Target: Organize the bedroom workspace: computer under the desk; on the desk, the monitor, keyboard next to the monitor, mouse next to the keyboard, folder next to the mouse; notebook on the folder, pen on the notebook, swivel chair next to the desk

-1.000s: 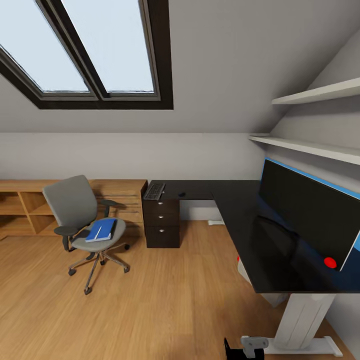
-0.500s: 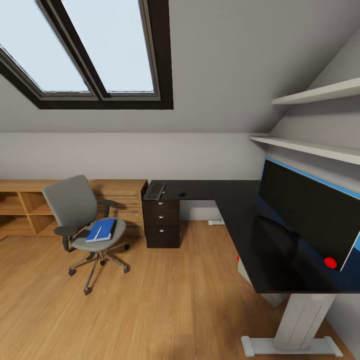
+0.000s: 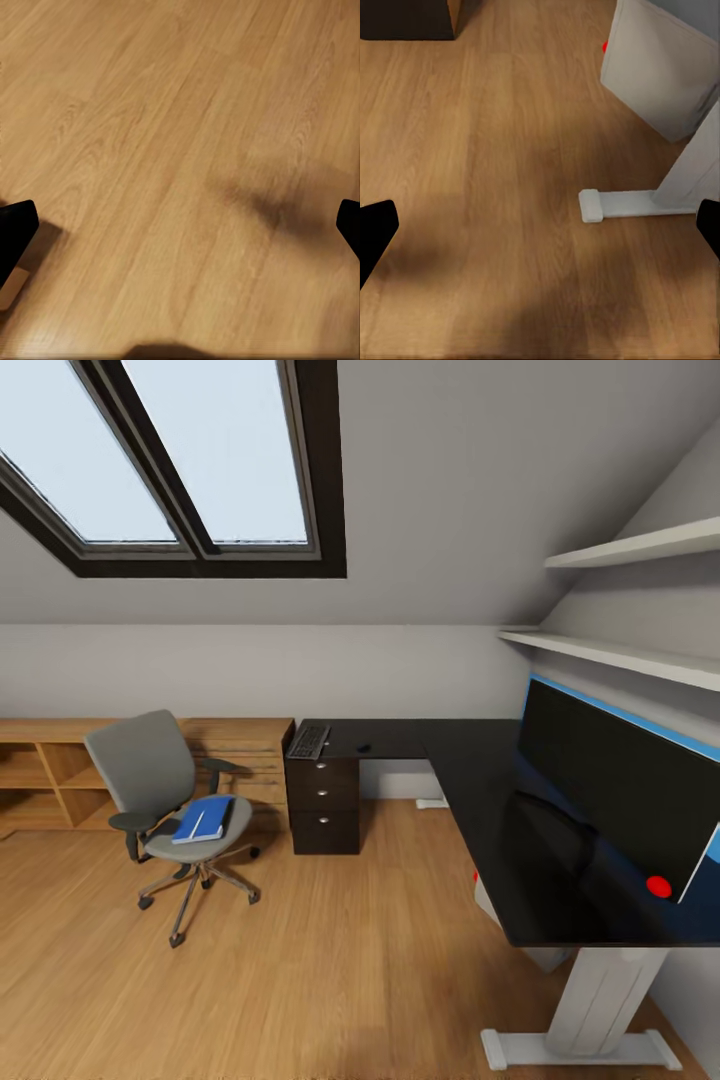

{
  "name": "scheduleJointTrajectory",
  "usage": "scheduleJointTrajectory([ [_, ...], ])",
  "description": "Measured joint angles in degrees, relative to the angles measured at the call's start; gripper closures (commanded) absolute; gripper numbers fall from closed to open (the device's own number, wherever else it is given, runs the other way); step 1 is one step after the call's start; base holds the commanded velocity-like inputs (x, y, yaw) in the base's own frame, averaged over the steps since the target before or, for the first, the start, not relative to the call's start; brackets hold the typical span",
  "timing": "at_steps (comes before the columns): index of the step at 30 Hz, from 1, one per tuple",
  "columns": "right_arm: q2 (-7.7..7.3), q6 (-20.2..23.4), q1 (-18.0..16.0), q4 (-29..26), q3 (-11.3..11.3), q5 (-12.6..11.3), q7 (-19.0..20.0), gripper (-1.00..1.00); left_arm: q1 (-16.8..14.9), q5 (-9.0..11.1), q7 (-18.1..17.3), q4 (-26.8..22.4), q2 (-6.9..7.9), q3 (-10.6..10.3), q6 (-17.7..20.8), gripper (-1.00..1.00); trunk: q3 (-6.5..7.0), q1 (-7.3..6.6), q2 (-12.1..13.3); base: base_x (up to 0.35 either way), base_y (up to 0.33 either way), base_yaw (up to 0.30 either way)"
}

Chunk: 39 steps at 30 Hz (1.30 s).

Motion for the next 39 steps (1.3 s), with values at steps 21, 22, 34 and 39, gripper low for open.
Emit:
scheduleJointTrajectory([
  [21, 0.06, 1.14, 0.06, -0.31, 0.03, -0.33, 0.01, -1.0, 0.0, -0.09, -0.06, 0.0, -0.15, -0.01, 0.01, -1.0, 1.65, -3.74, 6.84, 0.0, 0.0, -0.047],
  [22, 0.06, 1.14, 0.06, -0.31, 0.04, -0.33, 0.01, -1.0, 0.0, -0.1, -0.06, 0.0, -0.15, -0.01, 0.0, -1.0, 1.64, -3.74, 6.84, 0.0, 0.0, -0.006],
  [34, 0.06, 1.15, -0.01, -0.31, 0.07, -0.27, 0.02, -1.0, 0.0, -0.06, -0.08, 0.0, -0.09, -0.08, 0.04, -1.0, 1.62, -3.77, 6.83, 0.158, 0.114, -0.001],
  [39, 0.03, 1.09, 0.02, -0.31, 0.07, -0.3, 0.03, -1.0, 0.0, -0.06, -0.08, 0.0, -0.06, -0.08, 0.04, -1.0, 1.62, -3.77, 6.83, 0.281, 0.181, 0.0],
])
